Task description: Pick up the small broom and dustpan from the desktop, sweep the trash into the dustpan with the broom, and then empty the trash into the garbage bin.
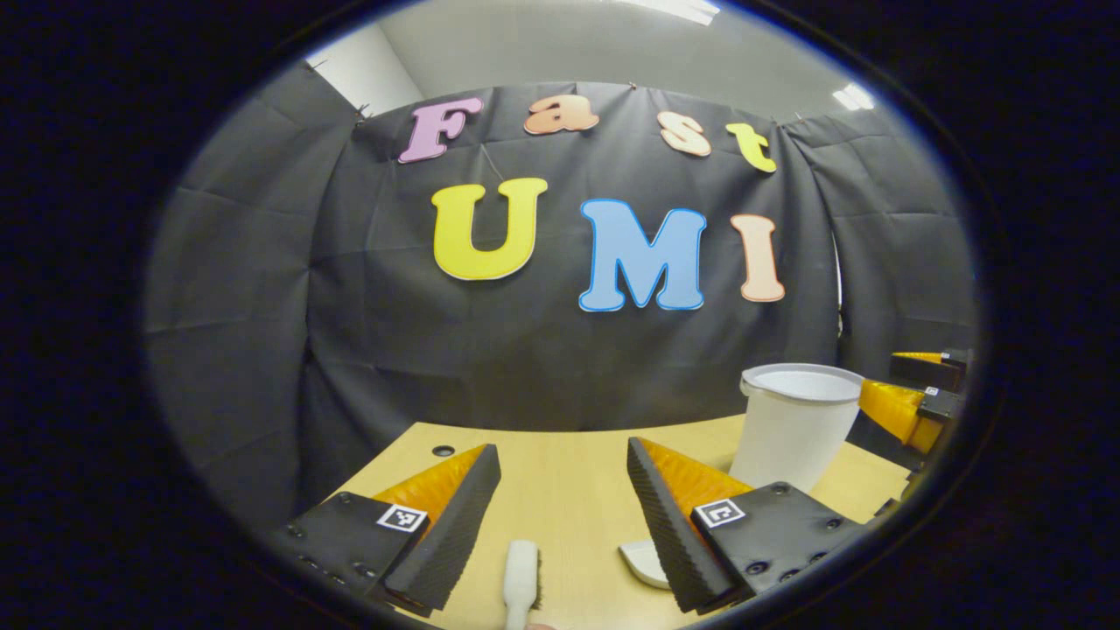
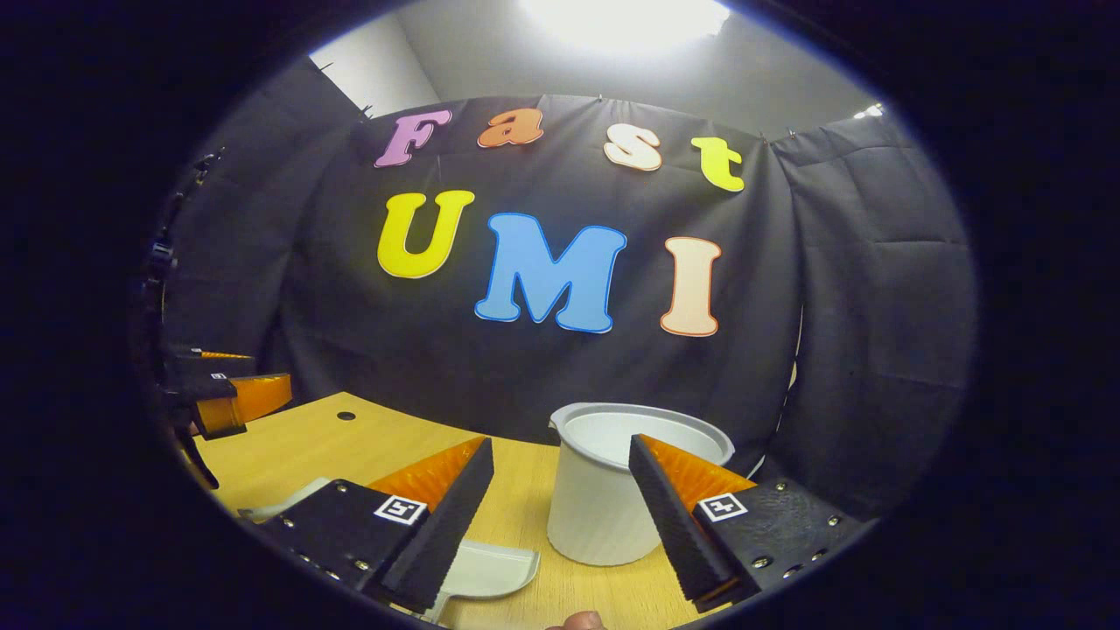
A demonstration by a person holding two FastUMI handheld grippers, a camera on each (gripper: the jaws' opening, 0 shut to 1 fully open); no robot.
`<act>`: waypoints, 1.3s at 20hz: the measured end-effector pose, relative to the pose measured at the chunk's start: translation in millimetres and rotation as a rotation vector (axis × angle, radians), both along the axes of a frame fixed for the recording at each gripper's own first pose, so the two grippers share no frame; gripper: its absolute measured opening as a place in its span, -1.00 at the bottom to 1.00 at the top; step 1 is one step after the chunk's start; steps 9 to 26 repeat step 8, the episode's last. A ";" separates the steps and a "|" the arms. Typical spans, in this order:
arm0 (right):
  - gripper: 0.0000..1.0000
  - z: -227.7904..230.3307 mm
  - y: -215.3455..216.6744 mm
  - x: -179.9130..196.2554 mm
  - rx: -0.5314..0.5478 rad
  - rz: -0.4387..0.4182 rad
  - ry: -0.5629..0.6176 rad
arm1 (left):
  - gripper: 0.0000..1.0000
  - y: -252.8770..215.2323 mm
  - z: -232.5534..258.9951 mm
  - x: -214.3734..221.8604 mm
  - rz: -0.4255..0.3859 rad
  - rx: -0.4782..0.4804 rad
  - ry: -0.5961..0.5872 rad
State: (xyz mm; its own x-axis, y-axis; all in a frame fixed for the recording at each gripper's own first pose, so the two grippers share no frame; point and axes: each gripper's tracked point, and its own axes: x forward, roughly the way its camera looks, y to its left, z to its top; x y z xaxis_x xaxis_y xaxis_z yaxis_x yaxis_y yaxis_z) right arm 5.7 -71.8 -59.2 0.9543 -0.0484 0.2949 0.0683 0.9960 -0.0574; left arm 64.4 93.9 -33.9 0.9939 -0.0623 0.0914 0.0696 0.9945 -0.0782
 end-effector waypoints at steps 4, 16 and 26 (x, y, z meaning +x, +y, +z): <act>0.94 5.8 0.0 0.3 0.008 0.029 -0.004 | 0.92 1.5 9.4 -5.2 0.013 0.020 -0.028; 0.94 5.6 -6.0 5.2 0.017 0.038 0.020 | 0.92 6.9 9.4 -7.0 0.029 0.011 -0.027; 0.94 5.6 -6.0 5.2 0.017 0.038 0.020 | 0.92 6.9 9.4 -7.0 0.029 0.011 -0.027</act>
